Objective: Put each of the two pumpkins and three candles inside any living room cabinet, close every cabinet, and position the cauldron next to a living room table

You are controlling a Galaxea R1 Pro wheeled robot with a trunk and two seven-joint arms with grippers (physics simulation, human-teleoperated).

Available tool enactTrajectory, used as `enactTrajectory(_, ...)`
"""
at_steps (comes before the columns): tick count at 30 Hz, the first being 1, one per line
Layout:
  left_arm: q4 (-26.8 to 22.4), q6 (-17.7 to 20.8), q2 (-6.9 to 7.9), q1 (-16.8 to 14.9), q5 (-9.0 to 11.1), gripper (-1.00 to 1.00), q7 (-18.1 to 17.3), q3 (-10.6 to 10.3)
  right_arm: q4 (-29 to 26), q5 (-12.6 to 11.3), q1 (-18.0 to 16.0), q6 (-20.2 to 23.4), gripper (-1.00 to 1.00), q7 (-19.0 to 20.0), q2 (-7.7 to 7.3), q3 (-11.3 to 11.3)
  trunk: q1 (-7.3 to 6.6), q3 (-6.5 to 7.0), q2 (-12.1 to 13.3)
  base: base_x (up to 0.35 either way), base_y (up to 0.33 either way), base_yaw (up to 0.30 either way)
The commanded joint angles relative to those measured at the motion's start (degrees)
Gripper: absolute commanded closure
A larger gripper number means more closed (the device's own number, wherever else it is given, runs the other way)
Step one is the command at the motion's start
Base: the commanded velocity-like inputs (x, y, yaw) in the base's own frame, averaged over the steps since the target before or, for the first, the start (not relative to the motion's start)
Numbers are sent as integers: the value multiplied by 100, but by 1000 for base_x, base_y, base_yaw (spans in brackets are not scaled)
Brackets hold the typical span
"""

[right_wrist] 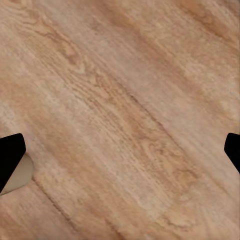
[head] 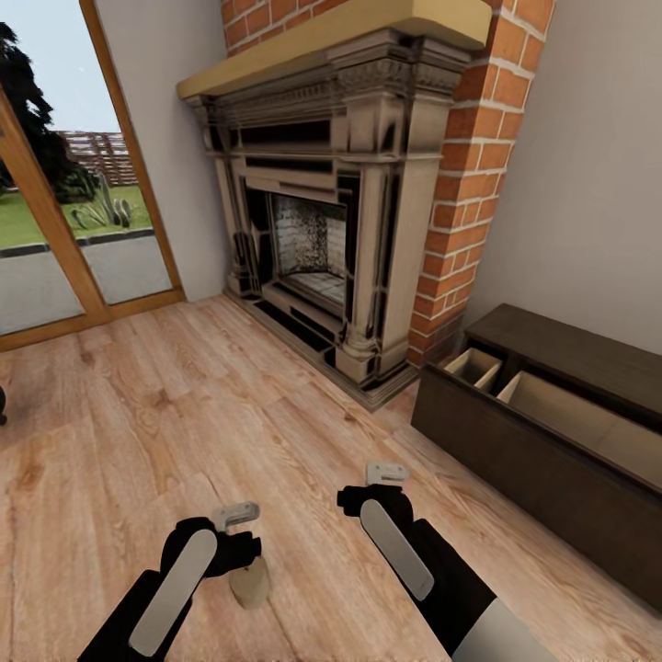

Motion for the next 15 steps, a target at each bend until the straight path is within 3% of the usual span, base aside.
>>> enactTrajectory(1, 11, 4, 8, -20, 60, -100, 62, -8, -6, -43, -6, 10, -100, -50, -1, 10, 1, -28, -4, 0, 0, 0)
enactTrajectory(15, 62, -6, 7, -45, 22, -100, 69, 215, -7, -49, -6, -24, -100, -15, -1, 13, 37, -338, -23, 0, 0, 0)
